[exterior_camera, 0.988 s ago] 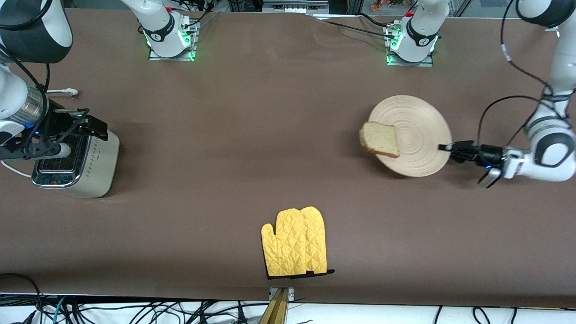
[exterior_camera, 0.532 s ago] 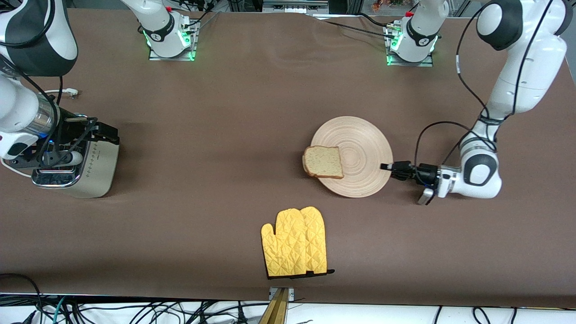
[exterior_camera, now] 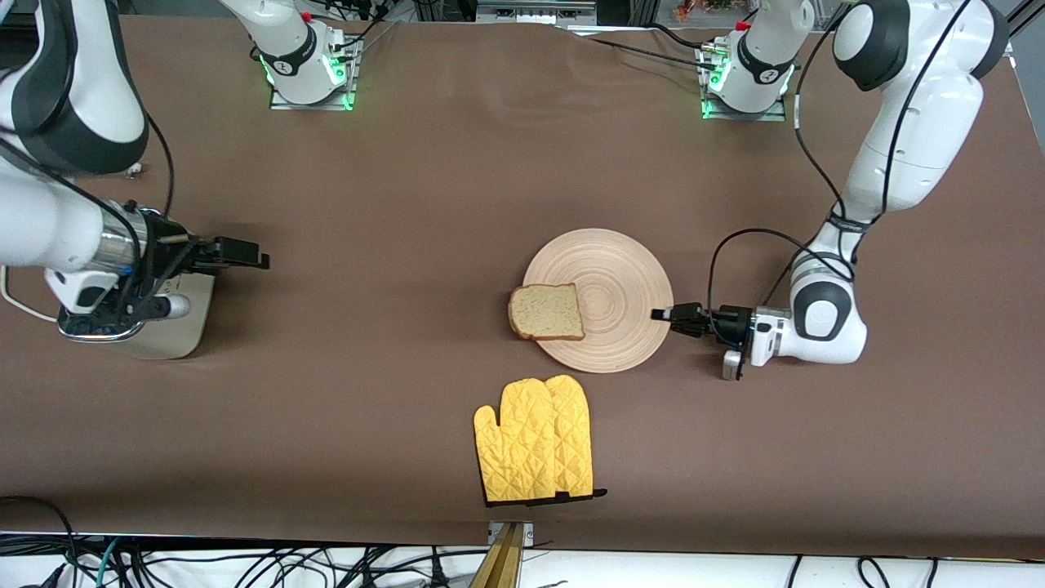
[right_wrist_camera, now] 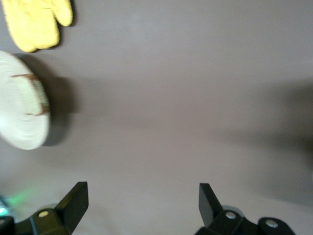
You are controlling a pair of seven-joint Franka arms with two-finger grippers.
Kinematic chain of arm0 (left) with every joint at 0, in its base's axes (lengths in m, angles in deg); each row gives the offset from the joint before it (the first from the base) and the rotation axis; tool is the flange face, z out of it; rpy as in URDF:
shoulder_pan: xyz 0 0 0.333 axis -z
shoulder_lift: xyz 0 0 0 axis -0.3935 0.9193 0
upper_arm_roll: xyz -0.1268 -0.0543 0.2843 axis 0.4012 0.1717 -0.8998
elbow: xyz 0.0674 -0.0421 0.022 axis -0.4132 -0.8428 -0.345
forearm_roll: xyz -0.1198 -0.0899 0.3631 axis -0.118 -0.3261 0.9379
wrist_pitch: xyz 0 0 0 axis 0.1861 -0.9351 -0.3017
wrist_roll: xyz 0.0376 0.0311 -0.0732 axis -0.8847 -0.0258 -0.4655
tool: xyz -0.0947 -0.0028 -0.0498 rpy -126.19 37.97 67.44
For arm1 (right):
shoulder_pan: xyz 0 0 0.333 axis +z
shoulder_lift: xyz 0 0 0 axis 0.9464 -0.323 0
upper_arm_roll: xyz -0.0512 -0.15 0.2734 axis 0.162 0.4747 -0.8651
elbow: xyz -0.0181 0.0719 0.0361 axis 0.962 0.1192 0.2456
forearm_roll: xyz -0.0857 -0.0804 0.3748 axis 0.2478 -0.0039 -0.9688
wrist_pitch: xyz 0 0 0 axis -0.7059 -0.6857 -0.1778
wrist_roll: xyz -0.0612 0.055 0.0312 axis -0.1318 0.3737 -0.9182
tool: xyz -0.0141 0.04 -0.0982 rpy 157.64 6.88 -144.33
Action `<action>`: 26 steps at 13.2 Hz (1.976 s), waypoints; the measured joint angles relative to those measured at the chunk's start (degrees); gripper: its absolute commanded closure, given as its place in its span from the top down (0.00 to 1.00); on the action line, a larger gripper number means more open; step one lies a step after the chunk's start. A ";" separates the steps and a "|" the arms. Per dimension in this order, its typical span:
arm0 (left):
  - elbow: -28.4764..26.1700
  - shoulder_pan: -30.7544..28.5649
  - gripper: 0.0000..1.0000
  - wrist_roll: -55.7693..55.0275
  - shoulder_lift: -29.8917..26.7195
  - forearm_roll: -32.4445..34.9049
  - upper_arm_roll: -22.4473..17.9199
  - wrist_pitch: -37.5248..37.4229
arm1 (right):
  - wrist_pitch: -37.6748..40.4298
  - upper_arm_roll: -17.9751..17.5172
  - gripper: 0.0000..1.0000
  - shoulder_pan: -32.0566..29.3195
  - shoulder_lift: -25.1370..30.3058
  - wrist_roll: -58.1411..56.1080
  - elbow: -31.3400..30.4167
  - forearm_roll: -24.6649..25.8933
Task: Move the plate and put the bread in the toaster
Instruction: 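Slide the plate toward the mitt with the left gripper while the right gripper rises, then release the plate with the left gripper while the right gripper reaches the bread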
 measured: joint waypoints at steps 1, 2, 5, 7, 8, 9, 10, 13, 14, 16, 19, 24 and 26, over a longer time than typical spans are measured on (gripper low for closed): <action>0.08 1.35 0.27 -0.22 -0.07 -1.07 0.00 1.45 | -0.38 -0.01 1.00 0.23 -1.37 1.99 -0.05 -2.24; 0.15 2.37 0.66 -0.44 -0.18 -1.37 0.00 2.45 | -1.18 -0.06 1.00 0.99 -2.61 3.98 -0.09 -3.46; 0.17 2.82 1.00 -0.49 -0.25 -1.79 0.08 2.49 | -5.10 -0.18 1.00 6.10 -5.41 8.84 -0.15 -4.31; 0.31 2.33 1.00 -0.40 -0.66 -1.67 0.00 1.91 | -8.03 -0.26 1.00 9.63 -7.24 10.70 -0.24 -4.33; 0.55 2.13 1.00 -0.19 -1.33 -0.01 -0.44 2.05 | -9.87 -0.28 1.00 11.27 -8.41 10.94 -0.29 -4.34; 0.98 1.62 1.00 -0.18 -2.60 4.23 -0.85 2.31 | -12.08 -0.30 1.00 12.82 -9.73 11.10 -0.32 -4.36; 1.41 0.63 1.00 -0.20 -4.29 9.00 -1.21 2.46 | -14.51 -0.30 1.00 14.12 -11.01 11.20 -0.38 -4.37; 1.98 -3.92 1.00 -1.63 -11.43 23.92 -1.46 0.89 | -22.73 -0.30 1.00 17.78 -15.37 11.27 -0.45 -8.12; 2.11 -4.91 1.00 -3.23 -13.99 28.50 -1.55 -0.63 | -25.03 -0.31 1.00 18.80 -16.63 11.27 -0.42 -9.25; 2.73 -6.18 1.00 -9.09 -19.71 38.30 -1.58 -3.70 | -28.65 -0.32 1.00 20.35 -18.58 11.23 -0.34 -9.65; 6.39 -4.50 1.00 -22.72 -27.56 54.02 -0.49 -11.31 | -32.76 -0.33 1.00 22.28 -20.67 11.23 -0.04 -9.68; 12.57 2.71 1.00 -56.87 -38.19 70.90 5.45 -19.29 | -37.17 -0.80 1.00 23.77 -23.17 11.11 0.71 -11.55; 12.66 2.72 1.00 -61.21 -41.40 70.80 6.14 -19.66 | -37.22 -0.95 1.00 23.82 -24.70 9.43 2.44 -14.73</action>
